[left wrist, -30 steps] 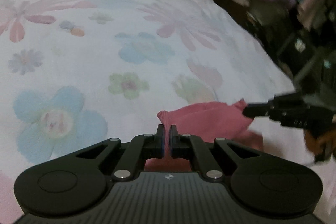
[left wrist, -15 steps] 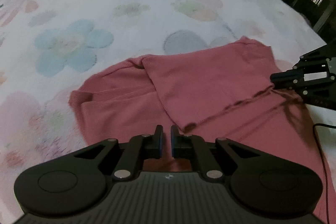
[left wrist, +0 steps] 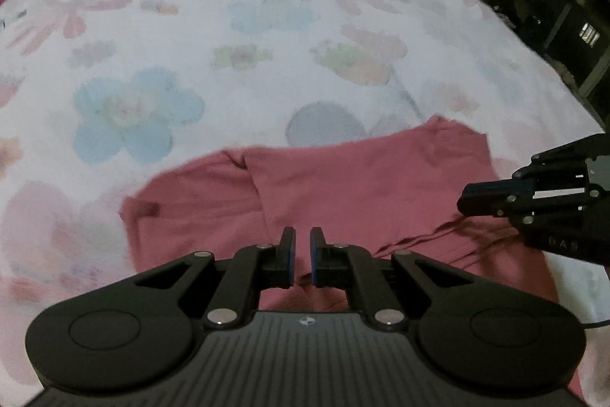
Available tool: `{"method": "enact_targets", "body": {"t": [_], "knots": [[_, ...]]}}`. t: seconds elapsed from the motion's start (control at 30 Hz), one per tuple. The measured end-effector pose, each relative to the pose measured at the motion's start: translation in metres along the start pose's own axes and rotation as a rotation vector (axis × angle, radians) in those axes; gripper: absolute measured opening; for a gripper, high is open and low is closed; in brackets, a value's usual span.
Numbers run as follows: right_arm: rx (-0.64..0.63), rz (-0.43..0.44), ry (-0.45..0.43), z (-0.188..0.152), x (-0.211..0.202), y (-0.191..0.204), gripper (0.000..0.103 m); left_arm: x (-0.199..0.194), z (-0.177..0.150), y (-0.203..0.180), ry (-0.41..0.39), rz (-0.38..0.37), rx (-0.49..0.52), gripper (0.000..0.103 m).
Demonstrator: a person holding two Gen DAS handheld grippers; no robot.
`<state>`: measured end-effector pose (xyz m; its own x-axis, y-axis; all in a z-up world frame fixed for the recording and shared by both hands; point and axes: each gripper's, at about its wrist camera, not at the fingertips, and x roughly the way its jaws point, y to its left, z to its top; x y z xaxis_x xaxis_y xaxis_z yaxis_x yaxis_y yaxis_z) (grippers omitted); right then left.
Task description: Fold small clothes
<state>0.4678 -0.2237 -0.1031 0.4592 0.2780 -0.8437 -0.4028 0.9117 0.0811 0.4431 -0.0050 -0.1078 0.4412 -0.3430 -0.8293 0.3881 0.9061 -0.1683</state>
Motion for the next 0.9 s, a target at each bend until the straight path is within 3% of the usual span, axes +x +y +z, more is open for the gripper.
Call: {"method": "enact_targets", "body": {"t": [0.17, 0.37, 0.63, 0.8, 0.9], "knots": [[0.029, 0.006, 0.067, -0.022, 0.033, -0.009, 0.0, 0.037, -0.018, 0.003, 0.064, 0.005, 0.017, 0.007], [0.059, 0.022, 0.063, -0.028, 0.037, -0.013, 0.0, 0.033, -0.016, 0.0, 0.072, 0.018, 0.027, 0.007], [0.01, 0.009, 0.039, -0.02, -0.017, 0.009, 0.012, -0.026, -0.019, -0.03, 0.019, 0.048, 0.119, 0.014], [-0.021, 0.034, 0.012, -0.034, -0.068, 0.029, 0.019, -0.076, -0.033, -0.052, -0.002, 0.053, 0.198, 0.016], [-0.048, 0.048, 0.001, -0.049, -0.099, 0.043, 0.022, -0.105, -0.049, -0.065, -0.017, 0.06, 0.248, 0.023]]}}
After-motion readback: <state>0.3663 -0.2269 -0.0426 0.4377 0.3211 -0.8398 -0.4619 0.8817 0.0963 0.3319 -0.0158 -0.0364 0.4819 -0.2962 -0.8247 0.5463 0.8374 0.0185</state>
